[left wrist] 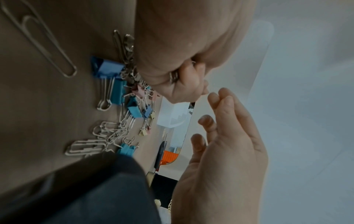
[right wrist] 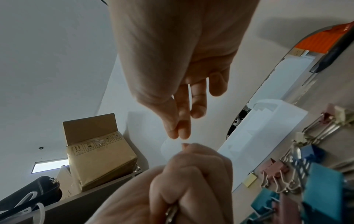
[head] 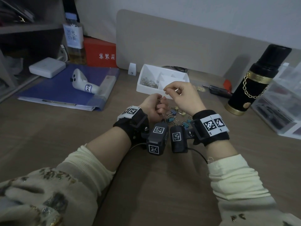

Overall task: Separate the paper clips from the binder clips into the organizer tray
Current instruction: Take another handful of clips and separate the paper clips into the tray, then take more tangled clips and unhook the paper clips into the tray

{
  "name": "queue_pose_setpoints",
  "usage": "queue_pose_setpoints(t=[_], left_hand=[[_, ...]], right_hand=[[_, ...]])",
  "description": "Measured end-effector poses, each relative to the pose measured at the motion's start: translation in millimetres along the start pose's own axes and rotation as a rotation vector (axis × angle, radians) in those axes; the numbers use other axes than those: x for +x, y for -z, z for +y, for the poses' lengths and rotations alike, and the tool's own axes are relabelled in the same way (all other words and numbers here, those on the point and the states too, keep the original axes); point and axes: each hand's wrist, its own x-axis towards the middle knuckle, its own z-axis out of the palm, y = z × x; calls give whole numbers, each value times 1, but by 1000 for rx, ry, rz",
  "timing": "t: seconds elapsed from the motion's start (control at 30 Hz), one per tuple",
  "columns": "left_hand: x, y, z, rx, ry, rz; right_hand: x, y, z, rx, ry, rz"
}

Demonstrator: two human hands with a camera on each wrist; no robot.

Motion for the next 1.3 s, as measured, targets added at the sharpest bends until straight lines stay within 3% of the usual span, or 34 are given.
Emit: queue_pose_setpoints(t=[0.3, 0.63, 0.8, 0.93, 1.2, 1.3], left_hand=[[3, -8, 31, 8, -102, 0], [42, -20, 114, 19, -318, 220], [64, -22, 133, 45, -410, 311], [72, -23, 139, 106, -474, 387], [91, -17, 141, 193, -345, 410], [90, -18, 138, 210, -262, 348]], right_hand=[[14, 5, 8, -16, -47, -38], [90, 5, 9, -136, -103, -264], [115, -17, 1, -165, -235, -549], [130, -36, -9, -87, -338, -595], [138, -52, -6, -100, -365, -553], [137, -50, -1, -79, -391, -531]])
